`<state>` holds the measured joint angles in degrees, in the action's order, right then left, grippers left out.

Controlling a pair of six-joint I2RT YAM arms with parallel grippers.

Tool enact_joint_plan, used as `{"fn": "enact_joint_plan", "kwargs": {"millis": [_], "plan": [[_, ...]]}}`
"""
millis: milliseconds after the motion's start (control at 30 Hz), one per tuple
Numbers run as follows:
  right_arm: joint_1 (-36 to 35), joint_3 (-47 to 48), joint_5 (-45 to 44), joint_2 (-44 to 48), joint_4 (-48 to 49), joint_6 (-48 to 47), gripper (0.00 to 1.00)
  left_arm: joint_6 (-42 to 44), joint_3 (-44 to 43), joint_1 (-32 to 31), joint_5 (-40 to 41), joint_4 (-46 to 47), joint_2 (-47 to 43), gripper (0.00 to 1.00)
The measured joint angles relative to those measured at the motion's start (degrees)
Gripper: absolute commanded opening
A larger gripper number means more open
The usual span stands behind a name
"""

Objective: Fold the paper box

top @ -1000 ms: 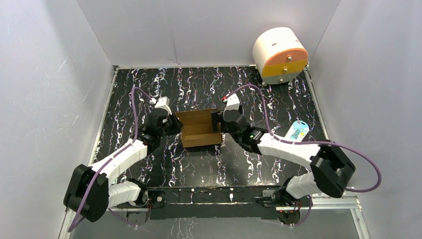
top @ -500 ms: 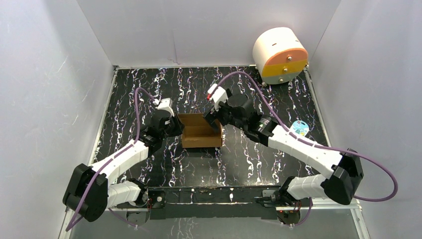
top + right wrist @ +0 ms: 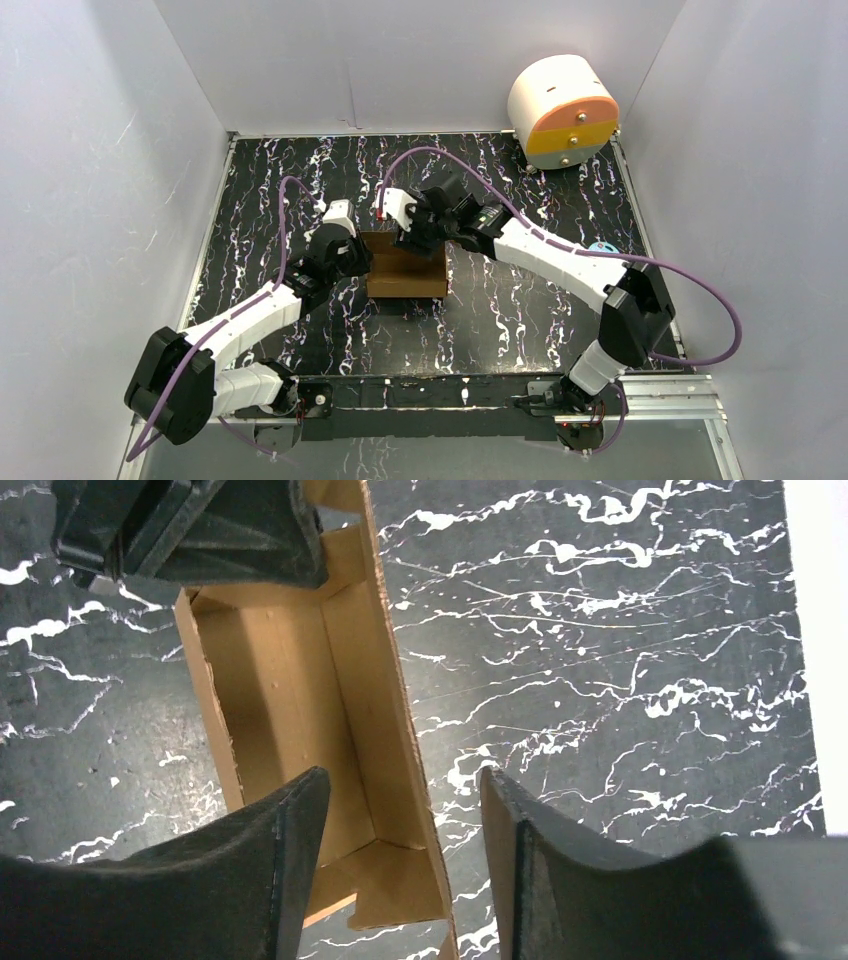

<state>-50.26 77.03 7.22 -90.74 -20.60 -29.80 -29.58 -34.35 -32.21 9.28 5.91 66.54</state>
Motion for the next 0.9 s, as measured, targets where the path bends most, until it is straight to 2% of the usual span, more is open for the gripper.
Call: {"fn": "enact_joint_plan", "kwargs": {"millis": [167,333,500,767,900], "plan": [[0.0,-0.1,0.7,-1.5,-1.0,-2.0,0.30,0.3,0.0,-0.5,0.3,0.1,0.0,0.14],[0.0,-2.9,1.2,-0.3,0.2,-2.8,0.17,0.5,0.9,-0.5,0.3,0.3,-1.2,0.16],[-0.4,-8.2,1.7,3.0,1.4,-4.2,0.13,0.4,3.1,-0.5,0.1,0.9,-3.5,0.18],[-3.0,-10.6,-1.5,4.2,3.7,-6.5,0.06,-0.9,6.5,-0.5,-1.7,2.9,-5.3,0.21],[-5.1,-11.5,-4.6,4.2,5.1,-7.2,0.03,-2.0,9.4,-0.5,-2.3,3.6,-8.3,0.30]]}}
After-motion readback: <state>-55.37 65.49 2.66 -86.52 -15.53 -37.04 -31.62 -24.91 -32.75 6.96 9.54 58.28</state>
